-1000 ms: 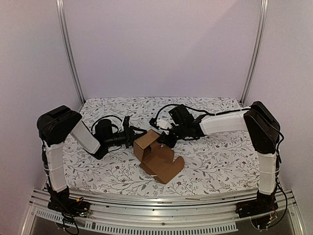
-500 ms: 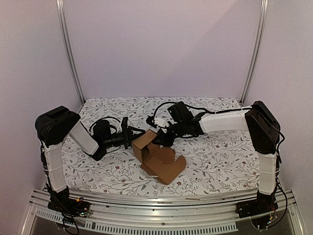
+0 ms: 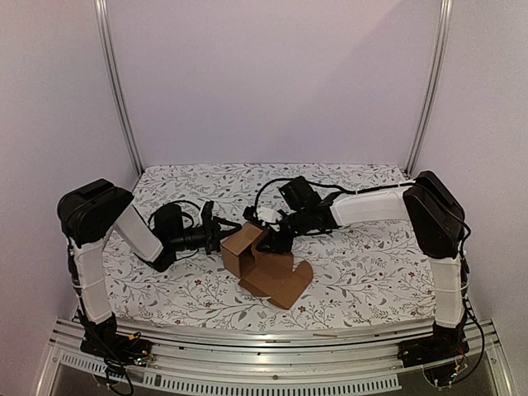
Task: Fold the paper box
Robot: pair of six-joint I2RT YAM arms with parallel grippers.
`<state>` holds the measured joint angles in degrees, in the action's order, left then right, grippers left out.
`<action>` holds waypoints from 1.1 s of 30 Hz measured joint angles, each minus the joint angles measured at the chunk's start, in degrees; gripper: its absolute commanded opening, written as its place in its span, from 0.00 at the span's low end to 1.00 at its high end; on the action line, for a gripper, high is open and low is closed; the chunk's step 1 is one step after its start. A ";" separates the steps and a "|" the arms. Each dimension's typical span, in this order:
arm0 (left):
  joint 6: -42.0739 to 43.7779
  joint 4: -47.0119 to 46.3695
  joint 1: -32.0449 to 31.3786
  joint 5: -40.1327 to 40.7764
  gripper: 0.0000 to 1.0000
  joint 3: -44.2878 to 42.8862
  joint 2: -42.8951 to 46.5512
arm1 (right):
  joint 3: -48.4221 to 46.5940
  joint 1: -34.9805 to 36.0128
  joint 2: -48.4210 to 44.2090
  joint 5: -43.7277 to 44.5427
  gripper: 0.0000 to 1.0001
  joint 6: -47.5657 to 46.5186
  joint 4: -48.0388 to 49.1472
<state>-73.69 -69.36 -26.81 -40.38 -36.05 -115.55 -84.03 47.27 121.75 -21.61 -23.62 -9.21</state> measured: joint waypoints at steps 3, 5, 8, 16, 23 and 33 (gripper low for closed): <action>1.57 2.69 0.22 -0.66 0.40 0.00 1.38 | -0.81 0.04 0.96 0.00 0.52 -0.33 -0.48; 2.80 4.33 0.46 -1.07 0.40 0.00 2.45 | -1.27 0.07 1.75 0.04 0.51 -0.50 -0.48; 3.89 5.38 0.98 -1.51 0.40 0.00 2.71 | -1.66 0.09 2.93 0.48 0.50 -0.42 -0.44; 4.44 5.60 1.49 -2.47 0.40 -1.25 1.46 | -1.73 0.66 4.76 4.22 0.30 2.89 2.27; 2.23 2.16 1.79 -2.21 0.40 -2.12 -0.37 | -1.73 0.74 4.87 6.51 0.13 7.39 3.80; -3.15 -3.21 1.64 -0.04 0.40 -0.28 -0.48 | -3.63 0.85 5.07 10.29 0.10 15.91 4.50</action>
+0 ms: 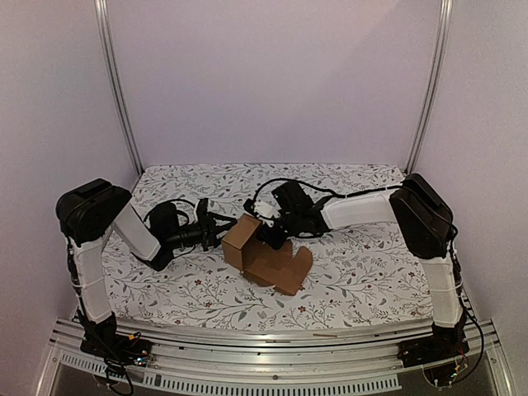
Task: Fold the paper box
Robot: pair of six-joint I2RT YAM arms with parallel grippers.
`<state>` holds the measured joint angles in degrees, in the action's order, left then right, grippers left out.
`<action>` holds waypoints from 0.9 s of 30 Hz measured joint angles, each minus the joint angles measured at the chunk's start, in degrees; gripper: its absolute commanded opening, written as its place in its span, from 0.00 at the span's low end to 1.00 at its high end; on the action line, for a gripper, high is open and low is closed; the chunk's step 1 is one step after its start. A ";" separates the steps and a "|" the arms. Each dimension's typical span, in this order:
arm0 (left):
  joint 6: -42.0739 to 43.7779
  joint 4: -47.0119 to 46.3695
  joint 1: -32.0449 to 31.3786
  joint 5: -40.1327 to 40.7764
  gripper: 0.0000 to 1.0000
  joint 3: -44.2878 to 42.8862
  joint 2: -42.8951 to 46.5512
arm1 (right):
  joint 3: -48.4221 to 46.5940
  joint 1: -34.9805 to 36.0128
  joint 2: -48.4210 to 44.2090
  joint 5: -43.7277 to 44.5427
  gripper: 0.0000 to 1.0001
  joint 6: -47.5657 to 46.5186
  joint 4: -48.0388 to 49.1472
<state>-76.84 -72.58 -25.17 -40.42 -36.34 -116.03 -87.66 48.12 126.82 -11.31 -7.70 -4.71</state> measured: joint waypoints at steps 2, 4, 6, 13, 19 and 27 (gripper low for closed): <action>-0.15 0.79 0.13 0.37 0.40 1.07 1.20 | 0.02 0.00 -0.35 0.04 0.09 -0.02 -1.84; 0.59 2.82 0.39 0.61 0.40 2.10 3.56 | 0.09 0.00 -1.31 0.09 0.08 -1.07 -4.70; 2.36 7.04 0.72 1.14 0.40 2.97 7.80 | 0.20 0.00 -3.23 0.04 0.08 -3.15 -9.25; 19.45 37.35 2.64 7.76 0.43 0.61 29.86 | -1.46 0.00 -12.46 1.20 0.06 -14.84 -33.42; 31.04 58.62 2.69 13.70 0.43 -1.90 40.65 | -6.78 0.22 -10.82 9.31 0.04 -23.56 -56.11; 37.46 71.76 2.67 17.42 0.43 -1.99 44.96 | -5.92 0.31 -9.29 23.23 0.15 -27.67 -69.61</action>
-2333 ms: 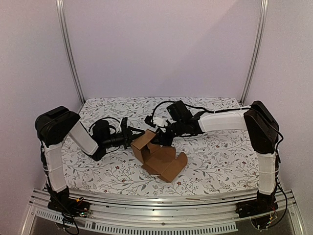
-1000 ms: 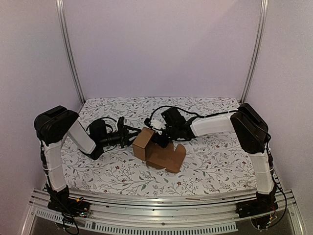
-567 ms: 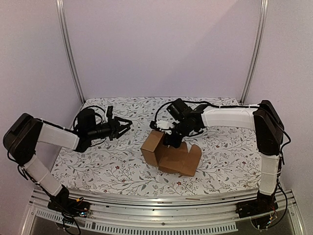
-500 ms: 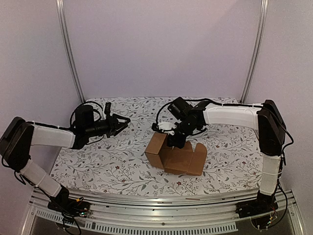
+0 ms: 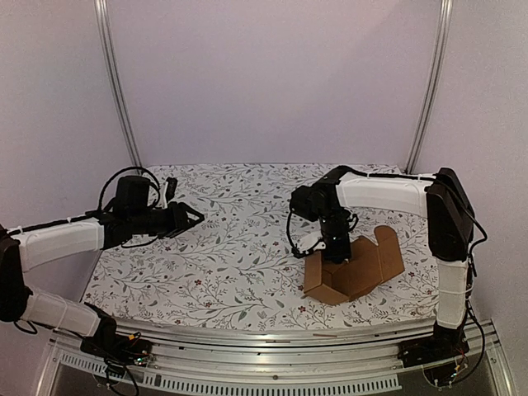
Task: Fold the paper box
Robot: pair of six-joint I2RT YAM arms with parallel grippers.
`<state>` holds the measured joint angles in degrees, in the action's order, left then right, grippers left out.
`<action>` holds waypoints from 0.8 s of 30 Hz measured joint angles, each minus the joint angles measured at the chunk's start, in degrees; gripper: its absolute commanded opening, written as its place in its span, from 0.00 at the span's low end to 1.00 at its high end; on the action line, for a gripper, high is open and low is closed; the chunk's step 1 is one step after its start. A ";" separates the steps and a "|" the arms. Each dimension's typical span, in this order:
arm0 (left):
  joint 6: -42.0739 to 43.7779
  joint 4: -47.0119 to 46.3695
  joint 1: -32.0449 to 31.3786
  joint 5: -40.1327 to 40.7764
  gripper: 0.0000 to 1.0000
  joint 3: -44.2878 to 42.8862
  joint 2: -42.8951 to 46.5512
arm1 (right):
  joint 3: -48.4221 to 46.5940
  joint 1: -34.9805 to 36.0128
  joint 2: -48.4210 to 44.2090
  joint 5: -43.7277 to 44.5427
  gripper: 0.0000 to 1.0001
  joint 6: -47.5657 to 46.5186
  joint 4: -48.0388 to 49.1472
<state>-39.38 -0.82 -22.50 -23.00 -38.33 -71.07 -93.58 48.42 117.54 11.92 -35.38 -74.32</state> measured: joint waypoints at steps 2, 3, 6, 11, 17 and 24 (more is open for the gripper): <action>0.55 1.22 -0.11 0.44 0.43 0.00 -0.07 | -0.02 0.00 0.00 1.70 0.17 0.04 -0.96; 0.76 1.62 -0.22 0.61 0.43 0.00 -0.13 | -0.04 0.00 0.02 1.92 0.17 0.17 -1.31; 1.25 2.12 -0.72 1.07 0.43 -0.02 -0.66 | -0.85 0.00 0.76 1.55 0.18 0.57 -2.19; 1.55 2.21 -2.23 1.51 0.43 -0.66 -1.77 | -2.08 0.00 1.60 -1.36 0.09 1.05 -2.47; 2.10 2.23 -4.94 2.56 0.43 -1.57 -2.64 | -2.86 0.02 1.60 -4.76 0.06 2.56 -2.56; 4.50 3.89 -6.80 5.60 0.43 -1.92 -2.62 | -9.31 1.53 3.34 -1.31 0.04 6.08 -2.86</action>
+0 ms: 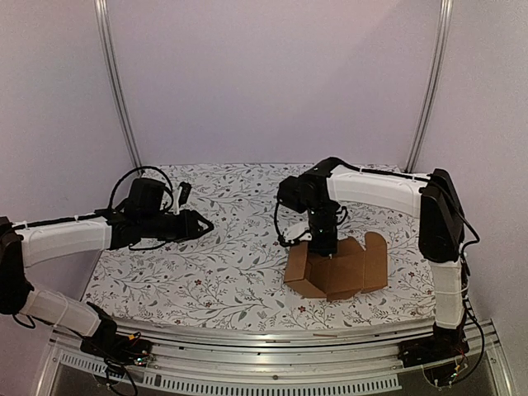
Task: Fold the paper box
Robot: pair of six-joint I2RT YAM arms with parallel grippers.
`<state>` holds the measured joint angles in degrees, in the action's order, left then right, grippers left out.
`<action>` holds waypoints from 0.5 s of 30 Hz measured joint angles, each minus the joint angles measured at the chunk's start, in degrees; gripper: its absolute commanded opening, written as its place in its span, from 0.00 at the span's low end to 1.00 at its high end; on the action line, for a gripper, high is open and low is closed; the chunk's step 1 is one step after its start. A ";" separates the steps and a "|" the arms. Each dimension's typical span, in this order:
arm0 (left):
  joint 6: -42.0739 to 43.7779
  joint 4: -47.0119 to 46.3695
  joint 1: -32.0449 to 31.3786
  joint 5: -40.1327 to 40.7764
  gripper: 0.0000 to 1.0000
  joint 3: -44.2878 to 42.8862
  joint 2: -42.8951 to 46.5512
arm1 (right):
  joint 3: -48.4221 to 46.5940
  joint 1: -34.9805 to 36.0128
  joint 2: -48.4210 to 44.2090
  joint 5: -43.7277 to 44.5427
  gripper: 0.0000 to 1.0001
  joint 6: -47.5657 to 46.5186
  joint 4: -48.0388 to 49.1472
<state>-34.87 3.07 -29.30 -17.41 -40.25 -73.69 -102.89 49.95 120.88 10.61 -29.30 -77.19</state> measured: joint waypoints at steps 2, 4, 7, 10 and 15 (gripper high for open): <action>0.66 0.70 0.00 0.50 0.43 0.00 0.07 | -2.43 1.29 1.33 2.54 0.04 0.85 -0.37; 1.11 1.25 0.00 0.66 0.43 0.00 0.07 | -4.46 2.73 3.23 5.35 0.03 1.46 -0.15; 1.97 2.03 0.00 1.03 0.43 0.00 0.26 | -3.37 5.49 5.22 10.08 0.02 1.73 0.90; 2.93 2.67 0.00 1.62 0.43 0.00 1.07 | -0.17 7.54 4.55 15.30 0.02 1.60 1.16; 4.11 3.08 0.00 1.57 0.44 0.00 1.40 | 9.46 8.57 0.26 22.69 0.04 -0.66 0.61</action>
<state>-30.76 6.15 -29.30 -15.84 -40.25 -72.29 -93.43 58.52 121.14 33.30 -29.95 -76.58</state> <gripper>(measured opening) 0.434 0.048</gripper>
